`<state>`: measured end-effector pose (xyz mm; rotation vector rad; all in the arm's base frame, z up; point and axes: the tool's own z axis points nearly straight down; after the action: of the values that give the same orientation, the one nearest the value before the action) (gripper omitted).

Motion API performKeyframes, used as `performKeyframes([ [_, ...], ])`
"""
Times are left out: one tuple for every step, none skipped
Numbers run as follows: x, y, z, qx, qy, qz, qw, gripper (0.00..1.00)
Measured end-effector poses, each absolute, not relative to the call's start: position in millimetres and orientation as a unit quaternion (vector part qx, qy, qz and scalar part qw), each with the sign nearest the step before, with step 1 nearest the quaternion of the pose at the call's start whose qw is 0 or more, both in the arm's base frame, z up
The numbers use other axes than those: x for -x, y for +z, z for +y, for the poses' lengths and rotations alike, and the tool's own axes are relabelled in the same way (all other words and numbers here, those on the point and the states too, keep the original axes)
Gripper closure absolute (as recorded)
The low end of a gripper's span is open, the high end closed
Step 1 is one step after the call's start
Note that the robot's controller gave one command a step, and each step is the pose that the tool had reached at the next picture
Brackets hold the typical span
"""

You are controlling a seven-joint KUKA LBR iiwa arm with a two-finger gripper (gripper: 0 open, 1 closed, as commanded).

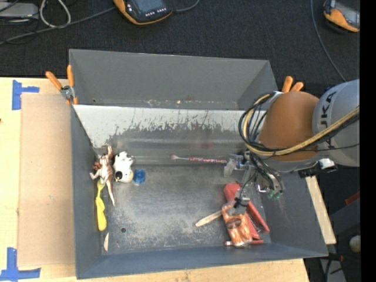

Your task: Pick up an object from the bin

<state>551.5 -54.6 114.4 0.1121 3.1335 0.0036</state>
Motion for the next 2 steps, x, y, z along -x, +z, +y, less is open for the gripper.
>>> performKeyframes([
  [-543.7, 102, -46, -0.098, 0.002, 0.995, -0.002, 0.00],
  [-535.6, 68, -71, -0.141, 0.003, 0.990, 0.001, 0.00],
])
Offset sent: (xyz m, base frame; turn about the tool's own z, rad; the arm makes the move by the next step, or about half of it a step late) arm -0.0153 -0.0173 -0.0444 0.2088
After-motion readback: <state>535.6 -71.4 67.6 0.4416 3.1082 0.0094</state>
